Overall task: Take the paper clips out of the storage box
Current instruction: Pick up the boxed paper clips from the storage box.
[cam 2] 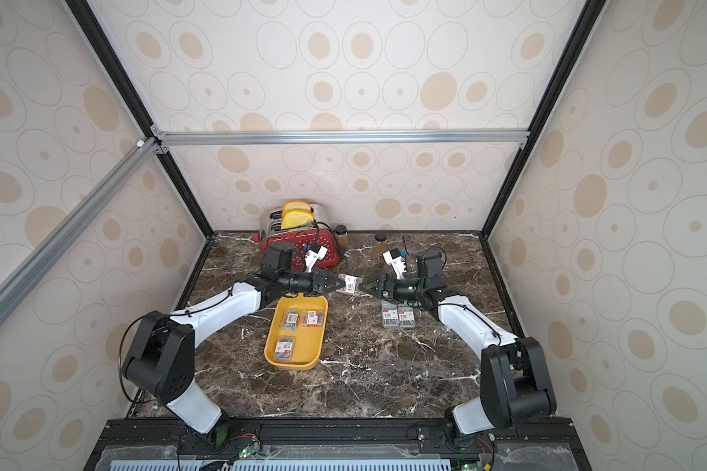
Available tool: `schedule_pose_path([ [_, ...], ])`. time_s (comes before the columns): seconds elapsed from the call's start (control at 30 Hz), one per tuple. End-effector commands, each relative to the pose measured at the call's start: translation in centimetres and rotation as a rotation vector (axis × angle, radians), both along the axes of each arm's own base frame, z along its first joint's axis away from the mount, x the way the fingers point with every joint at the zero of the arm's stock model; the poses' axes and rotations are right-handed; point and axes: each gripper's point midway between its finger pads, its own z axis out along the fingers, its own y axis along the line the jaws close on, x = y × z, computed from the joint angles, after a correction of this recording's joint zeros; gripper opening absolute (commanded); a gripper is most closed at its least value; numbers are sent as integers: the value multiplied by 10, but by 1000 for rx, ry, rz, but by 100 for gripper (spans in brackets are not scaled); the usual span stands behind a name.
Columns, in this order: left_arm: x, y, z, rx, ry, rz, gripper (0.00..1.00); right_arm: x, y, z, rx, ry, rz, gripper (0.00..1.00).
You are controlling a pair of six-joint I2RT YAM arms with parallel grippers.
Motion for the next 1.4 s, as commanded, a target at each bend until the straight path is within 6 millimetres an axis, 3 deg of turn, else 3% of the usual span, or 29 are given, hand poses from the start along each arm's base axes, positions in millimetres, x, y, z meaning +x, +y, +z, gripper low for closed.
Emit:
schedule_pose_path([
  [0.0, -16, 3, -17, 71, 22, -130, 13, -14, -17, -12, -171, -133, 29, 81],
  [0.2, -30, 1, -40, 140, 77, -248, 10, -9, -27, -27, -404, -390, 54, 81],
  [0.47, -42, -1, -48, 183, 103, -336, 9, -19, -4, -59, -606, -515, 195, 81],
  [0.7, -52, -5, -47, 190, 109, -385, 9, -32, 21, -64, -649, -604, 282, 82],
  [1.37, -59, -19, -44, 180, 108, -429, 9, -30, 52, -61, -621, -625, 303, 83],
])
